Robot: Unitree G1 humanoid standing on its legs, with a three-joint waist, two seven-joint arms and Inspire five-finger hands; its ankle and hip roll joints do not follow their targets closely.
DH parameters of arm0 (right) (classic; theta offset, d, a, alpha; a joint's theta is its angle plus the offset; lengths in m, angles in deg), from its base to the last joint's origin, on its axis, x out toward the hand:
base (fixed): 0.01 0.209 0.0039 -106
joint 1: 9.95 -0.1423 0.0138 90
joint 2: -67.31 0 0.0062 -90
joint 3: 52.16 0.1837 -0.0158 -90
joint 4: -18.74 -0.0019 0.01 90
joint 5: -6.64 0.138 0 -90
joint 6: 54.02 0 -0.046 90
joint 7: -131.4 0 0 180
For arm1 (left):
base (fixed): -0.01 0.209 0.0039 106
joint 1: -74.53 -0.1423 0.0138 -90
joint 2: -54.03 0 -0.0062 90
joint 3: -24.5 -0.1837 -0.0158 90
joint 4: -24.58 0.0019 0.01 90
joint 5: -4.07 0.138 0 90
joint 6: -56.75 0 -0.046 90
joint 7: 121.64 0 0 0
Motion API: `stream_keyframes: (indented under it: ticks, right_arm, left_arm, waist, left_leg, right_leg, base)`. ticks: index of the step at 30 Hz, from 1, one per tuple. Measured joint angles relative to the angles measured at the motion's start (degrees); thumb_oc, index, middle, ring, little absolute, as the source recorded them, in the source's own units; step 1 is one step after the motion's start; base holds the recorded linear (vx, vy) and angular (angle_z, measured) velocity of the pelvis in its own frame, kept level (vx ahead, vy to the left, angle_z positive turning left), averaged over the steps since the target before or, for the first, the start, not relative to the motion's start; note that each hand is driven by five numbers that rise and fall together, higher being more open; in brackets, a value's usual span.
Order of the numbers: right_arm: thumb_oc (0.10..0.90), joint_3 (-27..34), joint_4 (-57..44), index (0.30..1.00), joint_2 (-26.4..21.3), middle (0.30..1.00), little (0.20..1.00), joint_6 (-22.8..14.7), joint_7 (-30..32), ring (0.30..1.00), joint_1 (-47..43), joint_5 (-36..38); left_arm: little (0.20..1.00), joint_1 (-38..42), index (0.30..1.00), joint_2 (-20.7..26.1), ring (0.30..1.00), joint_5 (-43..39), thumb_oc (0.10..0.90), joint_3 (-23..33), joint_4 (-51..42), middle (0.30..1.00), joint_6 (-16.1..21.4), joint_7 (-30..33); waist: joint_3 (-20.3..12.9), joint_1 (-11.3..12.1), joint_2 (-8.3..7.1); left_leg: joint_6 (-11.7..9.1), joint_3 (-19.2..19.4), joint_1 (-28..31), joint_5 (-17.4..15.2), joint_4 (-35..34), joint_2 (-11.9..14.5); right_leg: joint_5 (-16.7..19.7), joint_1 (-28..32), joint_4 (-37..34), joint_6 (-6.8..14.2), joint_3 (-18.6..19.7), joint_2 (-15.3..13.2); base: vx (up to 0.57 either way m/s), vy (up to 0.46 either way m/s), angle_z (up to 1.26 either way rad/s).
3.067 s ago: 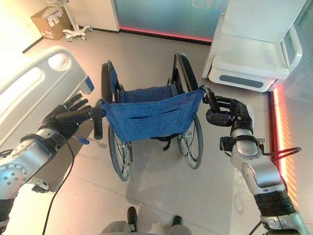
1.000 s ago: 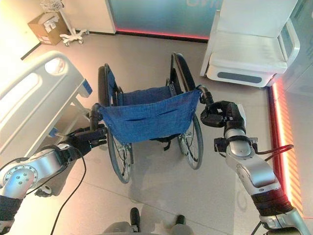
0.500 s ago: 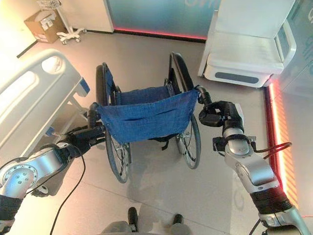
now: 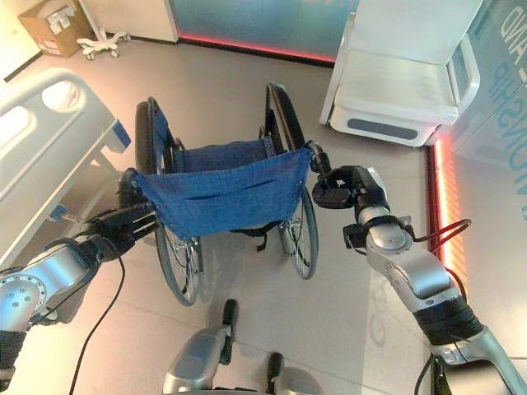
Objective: Push the wheelchair next to the bed
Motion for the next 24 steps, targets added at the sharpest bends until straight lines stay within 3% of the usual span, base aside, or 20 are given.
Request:
stream_keyframes:
  ticks: [3, 4, 5, 6, 7, 8, 9, 10, 11, 13, 15, 16, 17, 18, 20, 22, 24]
  right_arm:
    - [0.4, 0.1, 0.0, 0.3, -1.0, 0.3, 0.3, 0.0, -0.8, 0.3, 0.5, 0.0]
    - [0.4, 0.1, 0.0, 0.3, -1.3, 0.3, 0.3, 0.0, -0.9, 0.3, 0.5, 0.0]
    - [0.4, 0.2, -0.2, 0.3, -1.5, 0.3, 0.3, -0.1, -0.9, 0.3, 0.2, 0.0]
    - [0.4, 0.2, -0.2, 0.3, -1.7, 0.3, 0.3, -0.1, -1.1, 0.3, -0.6, 0.0]
    - [0.4, 0.2, 0.0, 0.3, -1.7, 0.3, 0.3, -0.1, -1.2, 0.3, -1.1, 0.0]
    - [0.4, 0.1, 0.0, 0.3, -1.6, 0.3, 0.3, -0.1, -1.3, 0.3, -1.3, 0.0]
    - [0.4, 0.2, 0.0, 0.3, -1.4, 0.3, 0.3, -0.2, -1.3, 0.3, -1.5, 0.0]
    - [0.4, 0.2, 0.0, 0.3, -1.5, 0.3, 0.3, -0.2, -1.4, 0.3, -1.8, 0.3]
    - [0.4, 0.3, -0.1, 0.3, -1.7, 0.3, 0.3, -0.3, -1.3, 0.3, -2.1, 0.6]
    - [0.4, 0.3, -0.4, 0.3, -1.7, 0.3, 0.3, -0.5, -1.3, 0.3, -2.3, 2.0]
    - [0.4, 0.3, -1.0, 0.3, -1.5, 0.3, 0.3, -0.5, -1.1, 0.3, -2.4, 2.5]
    - [0.4, 0.1, -1.3, 0.3, -1.4, 0.3, 0.3, -0.5, -1.1, 0.3, -2.4, 2.7]
    - [0.4, 0.1, -1.6, 0.3, -1.3, 0.3, 0.3, -0.5, -1.1, 0.3, -2.4, 2.7]
    - [0.4, 0.1, -1.7, 0.3, -0.6, 0.3, 0.3, -0.7, -1.1, 0.3, -2.7, 2.7]
    - [0.4, 0.1, -2.1, 0.3, -0.5, 0.3, 0.3, -0.8, -1.1, 0.3, -3.3, 2.7]
    - [0.4, 0.1, -2.3, 0.3, -0.6, 0.3, 0.3, -1.6, -1.4, 0.3, -3.9, 2.6]
    - [0.4, 0.1, -2.5, 0.3, -0.6, 0.3, 0.3, -2.6, -1.5, 0.3, -3.8, 2.6]
  left_arm:
    - [0.3, -1.1, 0.3, 1.0, 0.3, -1.2, 0.4, 0.0, -1.4, 0.3, -0.1, -0.8]
    - [0.3, -1.1, 0.3, 1.1, 0.3, -1.3, 0.4, 0.0, -1.4, 0.3, -0.2, -1.1]
    - [0.3, -0.6, 0.3, 1.2, 0.3, -1.2, 0.4, 0.0, -1.1, 0.3, -0.2, -1.4]
    - [0.3, 0.3, 0.3, 1.5, 0.3, -1.1, 0.4, 0.0, -0.6, 0.3, 0.1, -1.5]
    - [0.3, 1.7, 0.3, 1.5, 0.3, -1.1, 0.4, 0.0, 0.7, 0.3, 0.0, -1.6]
    - [0.3, 2.2, 0.3, 1.6, 0.3, -1.0, 0.4, 0.0, 0.9, 0.3, 0.1, -1.4]
    - [0.3, 3.9, 0.3, 1.9, 0.3, -0.9, 0.4, 0.0, 2.2, 0.3, 0.1, -1.5]
    - [0.3, 5.7, 0.3, 1.9, 0.3, -0.8, 0.4, 0.0, 4.3, 0.3, 0.1, -1.8]
    - [0.3, 7.3, 0.3, 2.2, 0.3, -0.6, 0.4, 0.1, 5.3, 0.3, 0.1, -1.9]
    - [0.3, 8.0, 0.3, 3.3, 0.3, -0.5, 0.4, 0.4, 5.7, 0.3, 0.0, -2.3]
    - [0.3, 8.5, 0.3, 3.7, 0.3, -0.6, 0.4, 1.0, 5.8, 0.3, 0.0, -2.6]
    - [0.3, 8.7, 0.3, 3.9, 0.3, -0.5, 0.4, 1.5, 5.9, 0.3, 0.0, -2.6]
    - [0.3, 8.8, 0.3, 4.2, 0.3, -0.5, 0.4, 1.8, 6.0, 0.3, 0.0, -2.7]
    - [0.3, 8.7, 0.3, 4.3, 0.3, -0.4, 0.4, 2.4, 6.3, 0.3, 0.0, -2.9]
    - [0.3, 8.7, 0.3, 4.4, 0.3, -0.4, 0.4, 2.9, 6.7, 0.3, 0.0, -3.0]
    - [0.3, 8.7, 0.3, 4.3, 0.3, -0.4, 0.4, 3.3, 7.3, 0.3, 0.1, -3.1]
    - [0.3, 8.7, 0.3, 4.3, 0.3, -0.4, 0.4, 3.3, 7.8, 0.3, 0.1, -3.0]
  waist:
    - [-0.3, 1.4, 0.62]
    - [-0.5, 1.4, 0.67]
    - [-0.6, 1.5, -0.2]
    - [-0.6, 1.8, -0.42]
    - [-0.7, 2.1, -0.61]
    - [-0.7, 2.2, -0.56]
    - [-0.7, 2.8, -1.21]
    - [-0.9, 2.6, -1.63]
    - [-0.9, 2.2, -1.82]
    - [-0.9, 1.5, -3.1]
    - [-0.9, 1.3, -4.36]
    - [-1.0, 0.9, -4.99]
    - [-0.9, 0.5, -4.99]
    - [-0.9, 0.4, -4.88]
    - [-0.4, -0.1, -4.1]
    - [0.4, -1.0, -2.27]
    - [0.9, -2.6, -1.3]
  left_leg:
    - [0.2, -0.1, 2.7, -0.2, 1.9, 1.1]
    - [0.6, 0.1, 3.6, 0.1, 1.9, 0.8]
    - [1.2, 0.9, 3.7, 0.5, 2.4, -1.2]
    - [2.4, 2.2, 3.6, 1.3, 3.5, -2.3]
    - [5.4, 2.4, 3.5, 2.1, 4.3, -3.1]
    - [7.9, 2.9, 3.6, 3.4, 4.6, -3.1]
    - [11.2, 3.0, 3.5, 2.5, 5.7, -4.1]
    - [11.9, 2.7, 3.6, 1.9, 5.9, -4.9]
    - [12.3, 1.7, 3.7, 1.7, 6.0, -5.7]
    - [12.7, 1.1, 4.0, 1.4, 6.5, -6.9]
    - [12.8, 0.8, 3.8, -0.2, 7.8, -7.9]
    - [13.0, 0.1, 4.2, -0.8, 7.8, -7.8]
    - [13.4, -0.2, 4.9, -1.2, 7.1, -7.4]
    - [13.4, -0.5, 5.5, -1.2, 6.5, -7.1]
    - [13.4, -1.7, 6.5, -1.2, 5.3, -6.8]
    - [13.2, -3.9, 7.1, -2.8, 5.2, -5.9]
    - [12.9, -6.6, 7.7, -3.7, 5.5, -5.7]
  right_leg:
    - [-3.0, 2.0, 0.9, 2.3, 2.0, -1.5]
    - [-3.8, 2.1, 1.6, 3.1, 1.9, -2.1]
    - [-5.4, 1.9, 2.8, 4.5, 1.9, -4.3]
    - [-6.7, 1.4, 5.7, 5.6, 0.5, -5.3]
    - [-8.3, 0.5, 9.2, 7.2, -1.8, -6.3]
    - [-9.3, -0.1, 11.2, 7.0, -3.1, -6.5]
    - [-10.6, -1.2, 14.6, 7.2, -4.2, -7.0]
    - [-11.4, -3.2, 19.6, 8.1, -5.1, -8.1]
    - [-11.2, -6.8, 27.7, 8.7, -4.7, -8.8]
    - [-10.2, -9.6, 34.7, 10.9, -3.9, -10.0]
    - [-8.0, -11.8, 40.1, 14.5, -1.8, -10.3]
    - [-5.4, -13.9, 43.9, 15.0, -1.2, -10.3]
    - [-5.6, -15.9, 46.2, 13.6, -1.4, -10.2]
    - [-7.3, -17.6, 45.8, 11.0, -1.9, -9.9]
    - [-8.8, -20.1, 42.4, 8.4, -2.8, -9.4]
    - [-9.1, -23.8, 34.5, 7.0, -5.1, -8.9]
    - [-6.9, -26.4, 26.1, 7.8, -4.3, -8.6]
  base:
    - [0.38, 0.179, -0.38]
    - [0.38, 0.17, -0.34]
    - [0.39, 0.158, -0.25]
    - [0.38, 0.145, -0.3]
    - [0.33, 0.136, -0.29]
    - [0.25, 0.109, -0.19]
    - [0.35, 0.163, -0.02]
    - [0.35, 0.159, 0.22]
    - [0.37, 0.165, 0.4]
    - [0.25, 0.11, 0.39]
    - [0.27, 0.103, 0.24]
    - [0.26, 0.068, 0.16]
    - [0.28, 0.042, 0.07]
    - [0.2, 0.004, -0.06]
    - [0.19, -0.039, 0.03]
    - [0.35, -0.114, 0.17]
    - [0.43, -0.134, 0.39]
